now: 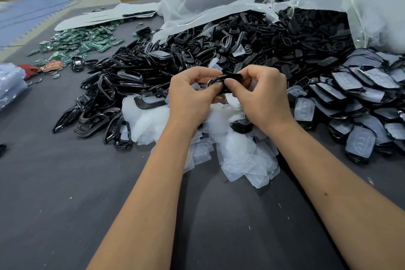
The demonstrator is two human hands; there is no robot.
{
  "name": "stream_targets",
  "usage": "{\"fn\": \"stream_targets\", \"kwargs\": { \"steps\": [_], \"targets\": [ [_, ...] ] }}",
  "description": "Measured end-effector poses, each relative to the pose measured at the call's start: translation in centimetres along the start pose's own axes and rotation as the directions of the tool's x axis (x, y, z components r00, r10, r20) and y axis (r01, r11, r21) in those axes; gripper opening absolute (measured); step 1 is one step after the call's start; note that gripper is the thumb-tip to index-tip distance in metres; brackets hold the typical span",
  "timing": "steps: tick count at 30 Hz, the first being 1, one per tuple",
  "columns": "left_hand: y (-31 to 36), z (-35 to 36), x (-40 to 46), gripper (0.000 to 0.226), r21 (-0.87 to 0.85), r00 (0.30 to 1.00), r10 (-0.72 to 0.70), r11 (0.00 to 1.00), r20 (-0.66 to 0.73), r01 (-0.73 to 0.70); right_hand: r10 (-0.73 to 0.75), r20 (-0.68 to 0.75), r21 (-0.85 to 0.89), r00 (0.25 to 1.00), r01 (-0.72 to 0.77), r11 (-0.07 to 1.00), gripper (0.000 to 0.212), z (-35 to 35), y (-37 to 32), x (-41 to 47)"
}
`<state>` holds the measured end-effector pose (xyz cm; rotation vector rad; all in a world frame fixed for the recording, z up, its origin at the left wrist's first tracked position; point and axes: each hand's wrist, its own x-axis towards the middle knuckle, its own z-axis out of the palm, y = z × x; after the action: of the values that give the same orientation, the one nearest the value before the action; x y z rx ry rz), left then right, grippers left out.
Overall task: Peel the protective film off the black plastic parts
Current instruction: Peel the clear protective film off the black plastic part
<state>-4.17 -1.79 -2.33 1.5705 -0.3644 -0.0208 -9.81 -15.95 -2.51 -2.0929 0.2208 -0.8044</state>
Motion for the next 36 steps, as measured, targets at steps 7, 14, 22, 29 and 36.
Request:
{"fn": "stream_targets", "kwargs": {
  "steps": [7,14,22,29,36],
  "targets": [
    [0.1,-0.2,0.1,0.021,0.006,0.999,0.034,0.999,0.021,-0.035,-0.016,0.018,-0.003,1.0,0.017,1.0,0.021,-0.1,-0.1,0.0],
    [-0.5,-0.4,0.6,0.024,-0.011,0.992,0.011,1.0,-0.123,-0.012,0.023,0.129,0.005,0.991,-0.024,1.0,0.025,0.2,-0.3,-0.2],
    [-0.6,-0.7,0.6,0.024,-0.044,0.988,-0.017,0.999,-0.152,0.01,0.043,0.015,0.211,0.999,-0.045,0.976,0.045,0.0,0.4,0.2],
    [-0.6,-0.7,0.5,0.023,-0.015,0.993,-0.012,1.0,-0.116,0.01,0.134,-0.061,0.395,0.989,-0.099,0.913,0.02,0.1,1.1,0.1],
    [-0.5,-0.5,0.3,0.021,-0.017,0.998,-0.009,1.0,-0.067,0.008,0.089,0.012,0.461,0.996,-0.084,0.883,0.01,0.4,0.9,0.1]
  ]
}}
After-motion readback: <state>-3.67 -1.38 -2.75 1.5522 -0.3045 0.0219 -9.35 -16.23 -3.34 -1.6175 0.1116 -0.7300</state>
